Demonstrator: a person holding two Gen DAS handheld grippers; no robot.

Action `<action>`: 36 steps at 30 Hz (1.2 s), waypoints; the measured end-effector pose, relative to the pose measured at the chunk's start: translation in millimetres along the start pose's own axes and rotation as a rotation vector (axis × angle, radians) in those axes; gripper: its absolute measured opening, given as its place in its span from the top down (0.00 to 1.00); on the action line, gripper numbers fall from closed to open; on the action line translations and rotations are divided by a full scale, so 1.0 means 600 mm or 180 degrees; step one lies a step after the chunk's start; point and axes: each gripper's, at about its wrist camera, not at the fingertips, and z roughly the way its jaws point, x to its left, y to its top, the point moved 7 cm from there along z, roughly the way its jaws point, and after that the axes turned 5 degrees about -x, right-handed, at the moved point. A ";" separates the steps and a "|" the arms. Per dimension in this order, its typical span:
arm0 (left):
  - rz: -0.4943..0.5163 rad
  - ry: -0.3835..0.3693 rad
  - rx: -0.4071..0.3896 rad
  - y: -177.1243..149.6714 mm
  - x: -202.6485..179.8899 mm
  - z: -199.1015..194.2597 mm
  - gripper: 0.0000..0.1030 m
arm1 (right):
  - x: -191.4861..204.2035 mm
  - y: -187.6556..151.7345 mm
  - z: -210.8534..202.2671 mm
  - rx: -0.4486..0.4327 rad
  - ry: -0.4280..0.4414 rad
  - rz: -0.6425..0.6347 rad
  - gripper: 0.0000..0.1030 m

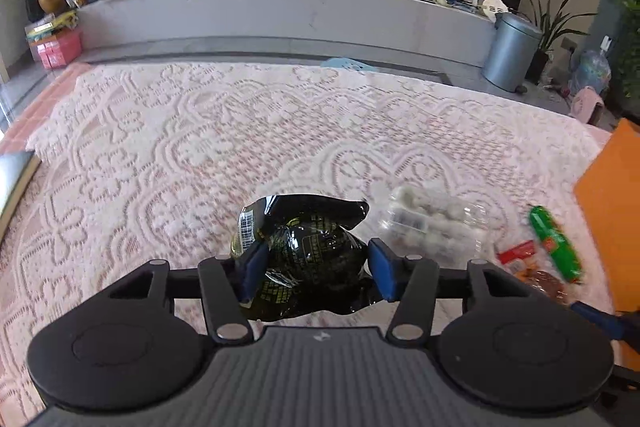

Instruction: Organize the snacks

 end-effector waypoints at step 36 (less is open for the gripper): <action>0.0586 -0.0138 0.0429 -0.179 -0.131 -0.116 0.42 | -0.049 -0.080 -0.148 0.0414 0.0525 0.1075 0.83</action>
